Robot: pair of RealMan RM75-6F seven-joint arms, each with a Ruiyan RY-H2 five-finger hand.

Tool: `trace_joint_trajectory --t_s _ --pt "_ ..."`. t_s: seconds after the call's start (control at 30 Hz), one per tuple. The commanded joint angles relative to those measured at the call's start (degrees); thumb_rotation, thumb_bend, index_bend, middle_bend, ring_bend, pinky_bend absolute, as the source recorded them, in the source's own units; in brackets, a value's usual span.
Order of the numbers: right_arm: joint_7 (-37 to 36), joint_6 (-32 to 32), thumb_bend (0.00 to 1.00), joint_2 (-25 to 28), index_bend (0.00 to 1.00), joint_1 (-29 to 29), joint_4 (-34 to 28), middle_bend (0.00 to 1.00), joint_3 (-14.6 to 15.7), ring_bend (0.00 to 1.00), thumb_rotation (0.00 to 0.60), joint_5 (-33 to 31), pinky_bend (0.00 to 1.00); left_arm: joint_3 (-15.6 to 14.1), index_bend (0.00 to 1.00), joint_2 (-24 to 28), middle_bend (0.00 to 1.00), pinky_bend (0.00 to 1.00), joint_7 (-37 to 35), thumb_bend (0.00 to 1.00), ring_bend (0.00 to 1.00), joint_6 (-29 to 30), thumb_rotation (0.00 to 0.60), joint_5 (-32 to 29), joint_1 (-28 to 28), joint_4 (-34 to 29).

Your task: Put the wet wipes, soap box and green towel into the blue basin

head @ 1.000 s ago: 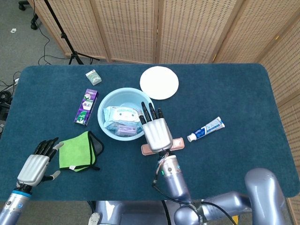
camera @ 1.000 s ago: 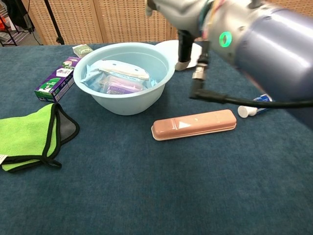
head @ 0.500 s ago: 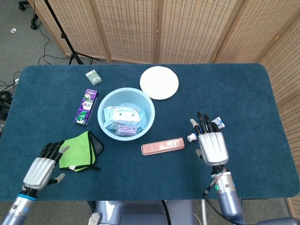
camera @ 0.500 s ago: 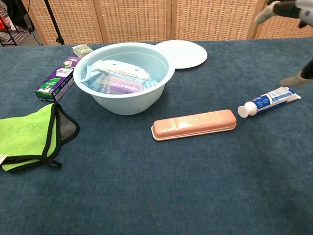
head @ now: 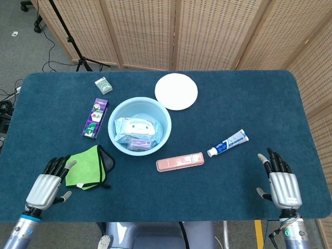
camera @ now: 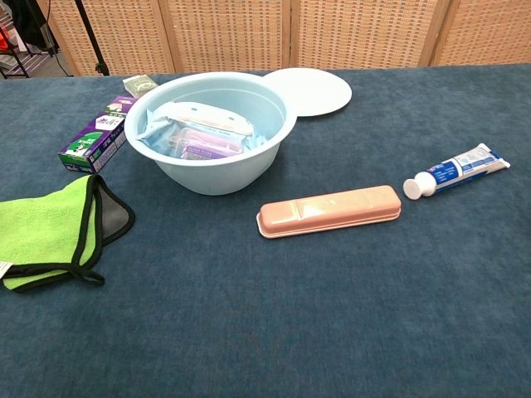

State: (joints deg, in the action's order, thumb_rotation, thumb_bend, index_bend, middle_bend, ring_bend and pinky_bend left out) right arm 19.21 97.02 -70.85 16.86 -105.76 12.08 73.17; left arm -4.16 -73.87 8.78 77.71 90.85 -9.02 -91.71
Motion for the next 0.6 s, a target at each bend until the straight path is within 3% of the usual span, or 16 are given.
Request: trace_joint_trajectory --t_s 0.03,0.2,0.6 --pt "-3.77 0.76 0.16 1.81 0.14 -3.71 2.27 0.0 1.71 0.0 0.6 2.92 0.17 -0.13 0.0 -0.11 0.0 0.0 0.2 0.21 0.0 -0.17 0.6 0.06 -0.02 -0.1" --pt "-6.96 0.86 0.16 2.9 0.14 -6.79 3.87 0.0 2.06 0.0 0.6 5.88 0.17 -0.53 0.0 -0.42 0.0 0.0 1.07 0.21 0.0 -0.26 0.6 0.51 0.05 -0.38" --pt "-9.35 -1.52 0.16 5.0 0.14 -9.66 3.88 0.0 -0.73 0.0 0.6 9.21 0.17 -1.06 0.0 -1.52 0.0 0.0 3.15 0.21 0.0 -1.51 0.6 -0.01 0.07 -0.86"
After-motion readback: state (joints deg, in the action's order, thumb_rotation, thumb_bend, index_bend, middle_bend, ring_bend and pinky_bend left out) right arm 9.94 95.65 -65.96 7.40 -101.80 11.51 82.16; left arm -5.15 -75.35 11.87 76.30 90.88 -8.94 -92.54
